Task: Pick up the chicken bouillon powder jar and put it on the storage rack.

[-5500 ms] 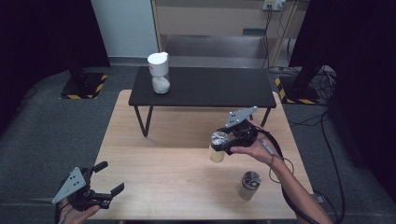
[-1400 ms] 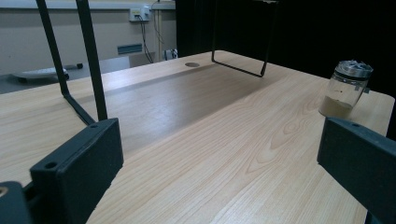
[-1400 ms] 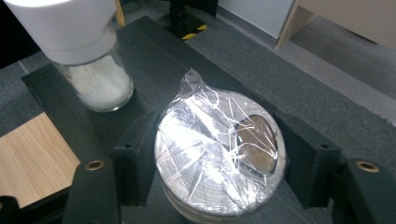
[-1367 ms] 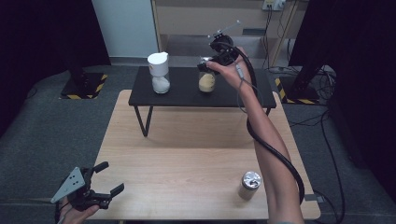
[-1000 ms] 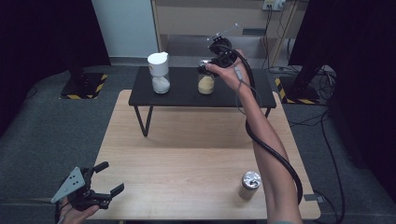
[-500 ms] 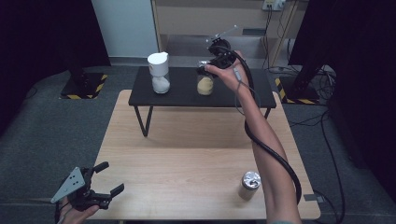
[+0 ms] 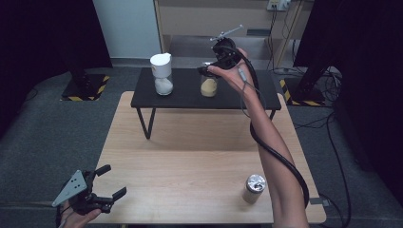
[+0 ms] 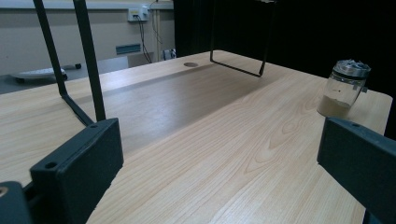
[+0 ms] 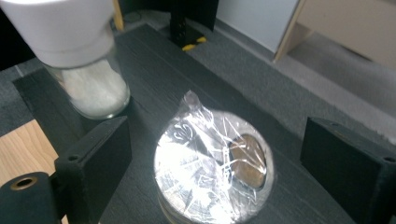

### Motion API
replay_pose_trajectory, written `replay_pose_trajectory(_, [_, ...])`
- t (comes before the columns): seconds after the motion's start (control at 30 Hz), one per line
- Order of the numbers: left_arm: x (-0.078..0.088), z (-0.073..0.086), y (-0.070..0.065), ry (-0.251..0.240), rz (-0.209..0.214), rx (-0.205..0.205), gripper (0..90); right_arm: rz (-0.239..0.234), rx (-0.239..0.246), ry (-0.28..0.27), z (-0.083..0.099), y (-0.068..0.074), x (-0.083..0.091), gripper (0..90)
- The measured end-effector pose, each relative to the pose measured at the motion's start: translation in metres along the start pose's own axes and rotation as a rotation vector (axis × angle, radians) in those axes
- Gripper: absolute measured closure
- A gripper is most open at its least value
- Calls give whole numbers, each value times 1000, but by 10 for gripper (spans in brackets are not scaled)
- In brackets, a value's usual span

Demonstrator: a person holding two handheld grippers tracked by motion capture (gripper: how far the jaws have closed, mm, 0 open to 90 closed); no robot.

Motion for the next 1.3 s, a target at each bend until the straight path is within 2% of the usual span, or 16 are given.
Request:
replay_pose_trajectory(0.33, [0, 0, 0, 2, 0, -2, 0, -1, 22, -40, -10, 4, 20, 80])
replay_pose_trajectory(0.4, [0, 0, -1, 2, 0, -2, 0, -16, 22, -48, -11, 4, 26, 80])
replay_pose_trajectory(0.7, [-1, 0, -1, 4, -2, -2, 0, -49, 44, -91, -16, 9, 62, 81])
replay_pose_trajectory(0.83, [-1, -1, -1, 3, -4, -1, 0, -71, 50, -113, -12, 12, 76, 81])
replay_pose_trajectory(1.17, [-1, -1, -1, 3, -4, -1, 0, -90, 99, -147, -8, 25, 106, 82])
replay_pose_trajectory(1.3, [-1, -1, -1, 4, -3, -3, 0, -108, 112, -175, 4, 29, 123, 81])
Point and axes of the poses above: each handheld gripper's, and its own axes: x roughly backward along the jaws, z roughly out of its underside, y roughly to its left, the point moved 10 cm from there along -x, roughly forward along the jaws, and after that the axes turned 8 degrees about -y, right-handed, at the moved point
